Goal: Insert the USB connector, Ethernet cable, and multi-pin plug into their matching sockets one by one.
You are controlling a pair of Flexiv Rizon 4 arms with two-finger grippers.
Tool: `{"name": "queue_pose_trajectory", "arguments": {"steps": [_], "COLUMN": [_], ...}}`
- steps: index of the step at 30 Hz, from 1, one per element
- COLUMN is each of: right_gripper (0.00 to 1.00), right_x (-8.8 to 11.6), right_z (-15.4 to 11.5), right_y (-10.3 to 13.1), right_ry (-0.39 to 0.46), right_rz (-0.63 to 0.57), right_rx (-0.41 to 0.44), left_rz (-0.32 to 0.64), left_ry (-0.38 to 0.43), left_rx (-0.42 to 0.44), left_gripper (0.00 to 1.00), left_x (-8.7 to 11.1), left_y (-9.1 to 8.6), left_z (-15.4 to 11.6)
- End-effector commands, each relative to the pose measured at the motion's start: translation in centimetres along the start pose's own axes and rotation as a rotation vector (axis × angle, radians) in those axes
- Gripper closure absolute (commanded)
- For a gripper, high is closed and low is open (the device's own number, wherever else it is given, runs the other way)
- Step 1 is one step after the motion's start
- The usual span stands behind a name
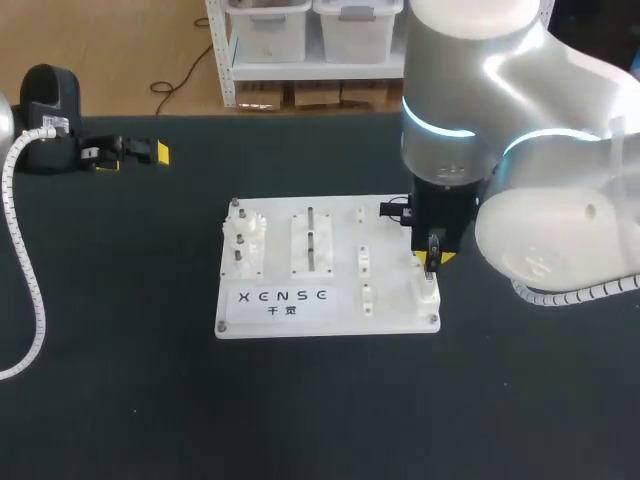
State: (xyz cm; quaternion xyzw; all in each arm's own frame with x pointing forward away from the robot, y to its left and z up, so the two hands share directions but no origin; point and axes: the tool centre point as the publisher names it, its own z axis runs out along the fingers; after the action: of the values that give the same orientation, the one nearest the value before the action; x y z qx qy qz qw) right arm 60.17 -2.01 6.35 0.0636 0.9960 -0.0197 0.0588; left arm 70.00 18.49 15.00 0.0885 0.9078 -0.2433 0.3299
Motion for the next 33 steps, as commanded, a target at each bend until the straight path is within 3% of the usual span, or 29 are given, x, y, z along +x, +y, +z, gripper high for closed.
{"name": "queue_pose_trajectory", "arguments": {"steps": [1,33], "right_gripper": [1.00,1.00], "right_x": [0.21,0.87], "right_z": [-0.21,0.03], "right_y": [0.26,0.22], "right_ry": [-0.007,0.033], "right_rz": [-0.008,-0.019], "right_rx": [-0.002,0.004], "left_rz": [0.000,0.000], "left_ry": [0.000,0.000], "left_rx": [0.000,0.000], "left_gripper": [0.00,0.00], "left_x": [0.00,0.00], "left_y": [0.00,0.00], "left_z": [0.00,0.00]}}
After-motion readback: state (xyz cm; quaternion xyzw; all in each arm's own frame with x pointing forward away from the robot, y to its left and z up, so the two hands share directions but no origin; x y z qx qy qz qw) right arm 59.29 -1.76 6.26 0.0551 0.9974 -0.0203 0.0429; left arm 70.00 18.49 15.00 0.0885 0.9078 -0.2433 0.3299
